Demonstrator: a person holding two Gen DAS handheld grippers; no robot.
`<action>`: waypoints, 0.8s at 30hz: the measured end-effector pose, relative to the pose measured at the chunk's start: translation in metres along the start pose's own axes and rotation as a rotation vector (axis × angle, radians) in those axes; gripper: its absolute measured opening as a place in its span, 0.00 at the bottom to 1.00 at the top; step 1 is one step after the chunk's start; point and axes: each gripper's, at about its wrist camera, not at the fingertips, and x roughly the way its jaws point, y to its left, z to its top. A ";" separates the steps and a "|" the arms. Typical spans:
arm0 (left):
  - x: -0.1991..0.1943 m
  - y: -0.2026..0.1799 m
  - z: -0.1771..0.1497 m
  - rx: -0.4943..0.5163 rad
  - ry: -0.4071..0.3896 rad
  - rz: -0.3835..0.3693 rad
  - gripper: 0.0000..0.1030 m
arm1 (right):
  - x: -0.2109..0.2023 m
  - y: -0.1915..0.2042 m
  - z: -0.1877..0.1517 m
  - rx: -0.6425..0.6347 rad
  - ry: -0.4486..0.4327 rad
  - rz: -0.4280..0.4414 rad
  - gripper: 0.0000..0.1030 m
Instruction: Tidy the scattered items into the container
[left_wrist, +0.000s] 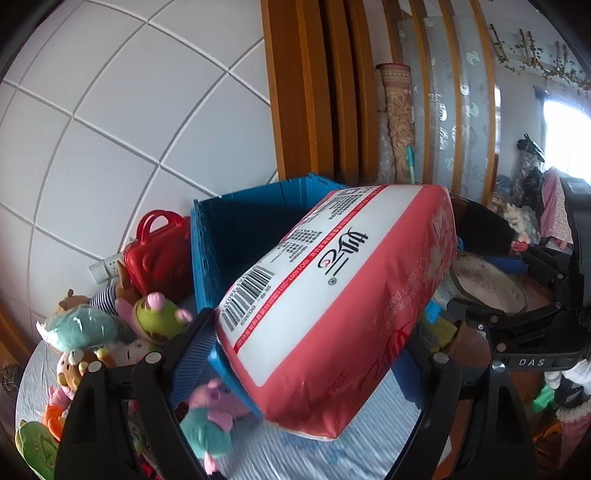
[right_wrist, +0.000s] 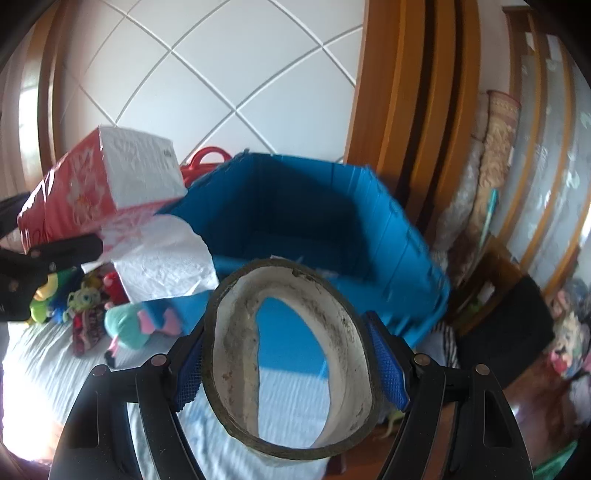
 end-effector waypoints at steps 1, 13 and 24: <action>0.008 0.000 0.011 -0.009 0.004 0.004 0.84 | 0.006 -0.008 0.008 -0.009 -0.001 0.004 0.73; 0.158 0.021 0.070 -0.124 0.168 0.163 0.84 | 0.144 -0.082 0.098 0.015 0.037 0.270 0.32; 0.216 0.024 0.056 -0.141 0.302 0.165 0.88 | 0.164 -0.118 0.091 0.006 0.051 0.275 0.33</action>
